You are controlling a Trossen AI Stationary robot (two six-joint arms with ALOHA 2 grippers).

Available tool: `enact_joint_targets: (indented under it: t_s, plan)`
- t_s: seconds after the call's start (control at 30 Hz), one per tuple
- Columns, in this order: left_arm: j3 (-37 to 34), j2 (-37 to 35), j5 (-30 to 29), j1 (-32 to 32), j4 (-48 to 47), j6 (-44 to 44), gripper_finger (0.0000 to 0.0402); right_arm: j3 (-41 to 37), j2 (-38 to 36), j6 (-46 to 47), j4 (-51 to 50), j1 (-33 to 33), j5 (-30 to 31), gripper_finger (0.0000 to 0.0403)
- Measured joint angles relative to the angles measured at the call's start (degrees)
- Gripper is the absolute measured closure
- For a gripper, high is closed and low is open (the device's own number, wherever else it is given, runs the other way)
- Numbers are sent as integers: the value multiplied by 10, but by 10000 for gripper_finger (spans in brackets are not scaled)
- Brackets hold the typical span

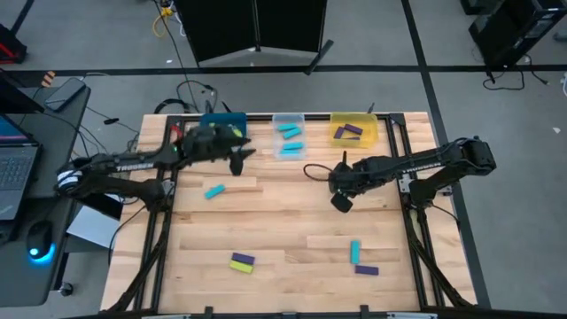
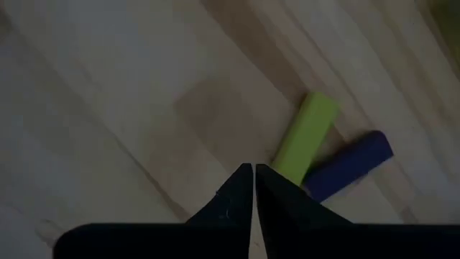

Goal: Sort blocks
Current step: Put the green block into the blue bin

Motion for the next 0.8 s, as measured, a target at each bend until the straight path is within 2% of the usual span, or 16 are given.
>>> enact_joint_targets:
  t_s: [0.17,0.3,0.5,0.8]
  plan:
    - [-83,-8,1,-56,185,-4,179,0,0,-13,-2,-51,-29,369]
    - [-124,-8,0,-75,256,-5,179,0,0,-27,-2,-95,-79,365]
    - [-145,-8,-2,-78,288,7,179,-9,0,-35,13,-127,-108,333]
    - [-148,-8,-2,-78,290,24,178,-83,0,-24,119,-168,-108,244]
